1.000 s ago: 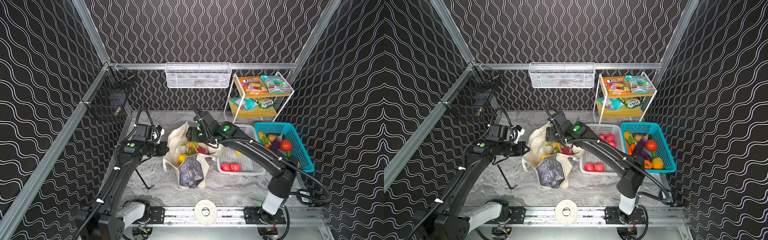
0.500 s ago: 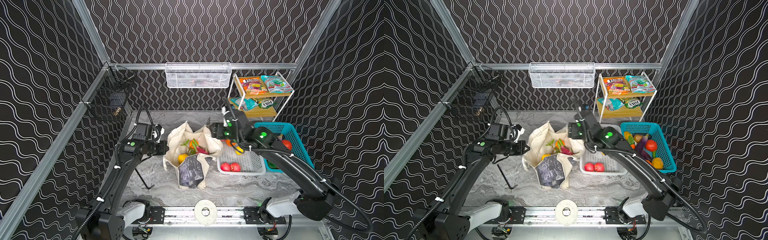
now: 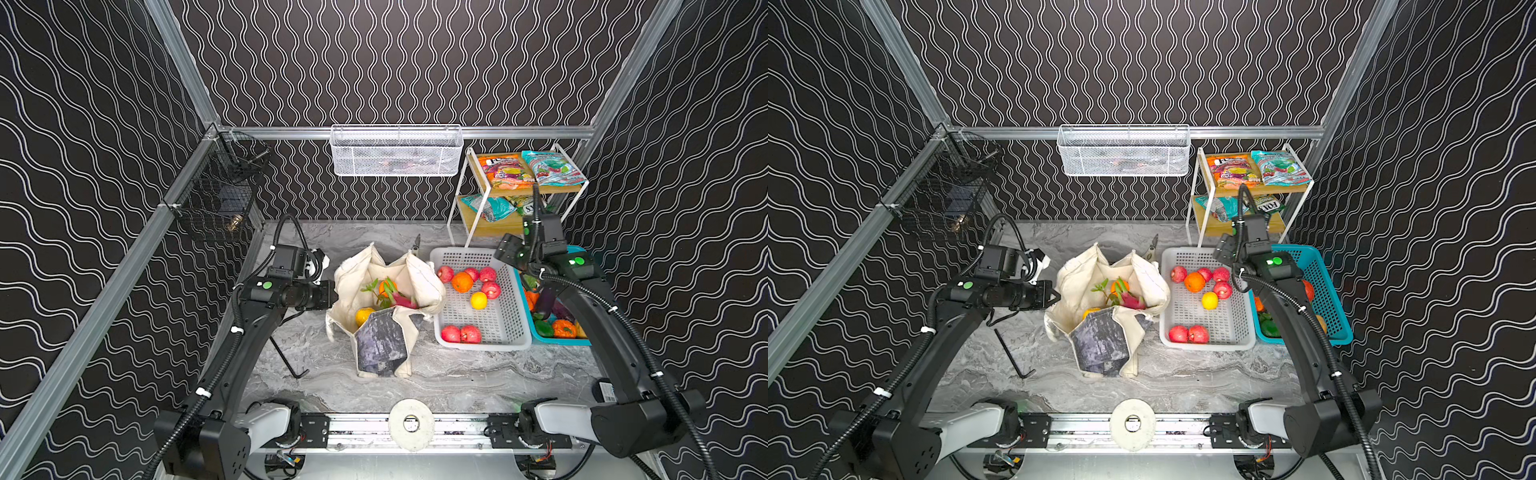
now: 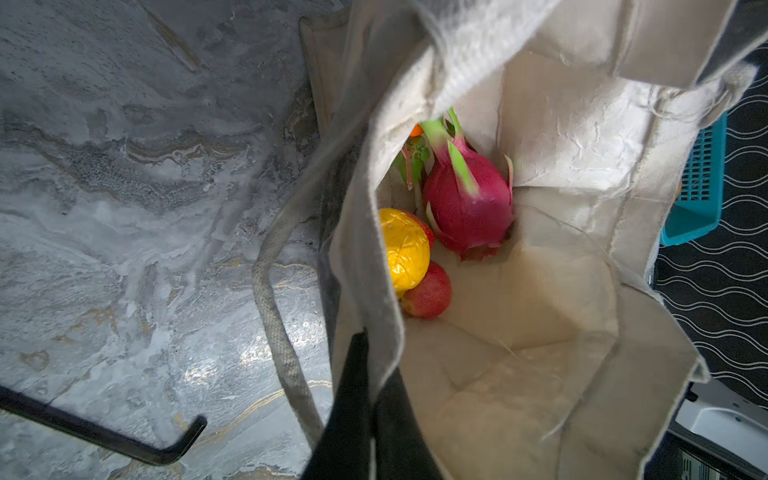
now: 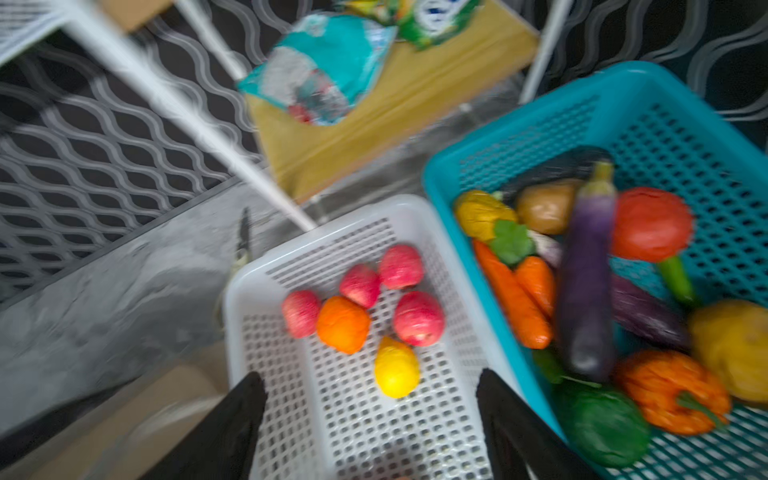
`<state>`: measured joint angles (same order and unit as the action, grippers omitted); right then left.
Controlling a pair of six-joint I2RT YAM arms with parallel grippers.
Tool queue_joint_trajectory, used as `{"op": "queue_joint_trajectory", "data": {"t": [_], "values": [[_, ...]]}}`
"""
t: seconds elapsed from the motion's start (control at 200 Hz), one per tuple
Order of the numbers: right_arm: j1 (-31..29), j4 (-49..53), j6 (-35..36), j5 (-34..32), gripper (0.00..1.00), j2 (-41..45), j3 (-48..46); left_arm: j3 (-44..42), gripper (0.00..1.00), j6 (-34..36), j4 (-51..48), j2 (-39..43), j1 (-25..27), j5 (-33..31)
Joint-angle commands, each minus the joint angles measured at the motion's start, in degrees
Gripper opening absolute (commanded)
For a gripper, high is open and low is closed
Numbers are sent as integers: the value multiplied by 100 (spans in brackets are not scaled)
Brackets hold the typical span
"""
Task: Place the food into the grocery bag and tie it
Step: 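Move the right gripper over the teal basket toward the purple eggplant, then close the right gripper on the purple eggplant and lift it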
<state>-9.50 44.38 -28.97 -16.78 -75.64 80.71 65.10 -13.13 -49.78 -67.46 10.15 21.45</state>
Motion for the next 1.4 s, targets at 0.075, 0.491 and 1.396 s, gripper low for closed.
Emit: {"op": "queue_joint_trajectory", "data": {"t": [0.075, 0.491, 1.396], "values": [[792, -77, -575, -355, 84, -184, -282, -41, 0, 179, 63, -76, 3, 172], [1692, 66, -2800, -1572, 90, -1270, -71, 43, 0, 209, 130, -392, -1, 213], [2334, -464, -1612, -96, 92, -3187, 224, 495, 0, 170, 61, -880, 4, -229]]}}
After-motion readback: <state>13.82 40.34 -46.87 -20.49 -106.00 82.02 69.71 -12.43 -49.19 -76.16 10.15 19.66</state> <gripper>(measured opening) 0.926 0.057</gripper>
